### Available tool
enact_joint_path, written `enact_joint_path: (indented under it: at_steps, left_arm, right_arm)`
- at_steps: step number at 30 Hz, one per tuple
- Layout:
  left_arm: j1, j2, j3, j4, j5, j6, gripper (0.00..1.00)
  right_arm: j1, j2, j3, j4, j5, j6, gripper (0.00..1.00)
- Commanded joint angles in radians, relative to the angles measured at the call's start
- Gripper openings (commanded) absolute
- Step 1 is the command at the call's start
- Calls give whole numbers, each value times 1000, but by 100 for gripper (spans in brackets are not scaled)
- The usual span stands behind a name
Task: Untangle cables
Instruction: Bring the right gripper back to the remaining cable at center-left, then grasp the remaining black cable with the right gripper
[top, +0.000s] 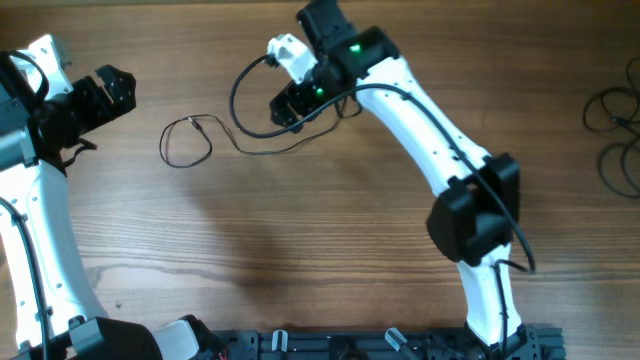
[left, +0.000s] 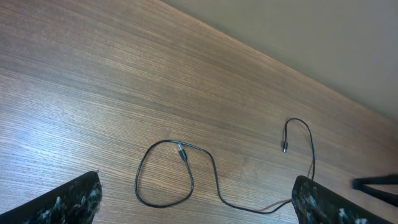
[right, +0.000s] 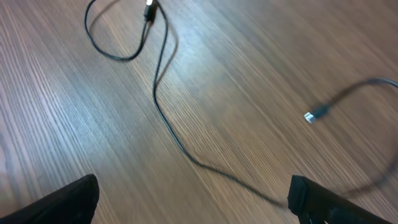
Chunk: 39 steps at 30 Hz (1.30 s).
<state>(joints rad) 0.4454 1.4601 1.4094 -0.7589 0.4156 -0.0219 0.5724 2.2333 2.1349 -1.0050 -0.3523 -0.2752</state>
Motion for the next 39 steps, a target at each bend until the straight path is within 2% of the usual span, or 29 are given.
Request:
enact_joint_path:
  at_steps: [1,14,17,32,39]
  left_arm:
    - [0,-8,18,-5,-5,-13,100]
    - [-2,-8,18,-8,-2,-13,100]
    - [-3,-8,18,-9,-2,-13,100]
    - [-5,-8,18,-10,-2,-13,99]
    - [-5,-8,18,-10,35,-12,100]
  right_arm:
    - [18,78,4,48,-79,-15,100]
    - [125,217,4,298,-82,-9,100]
    - [149,252,4,360,-84,36,100]
    - [195,365,4,504,-147,85,100]
    - [195,378,4,515,-146,72,100]
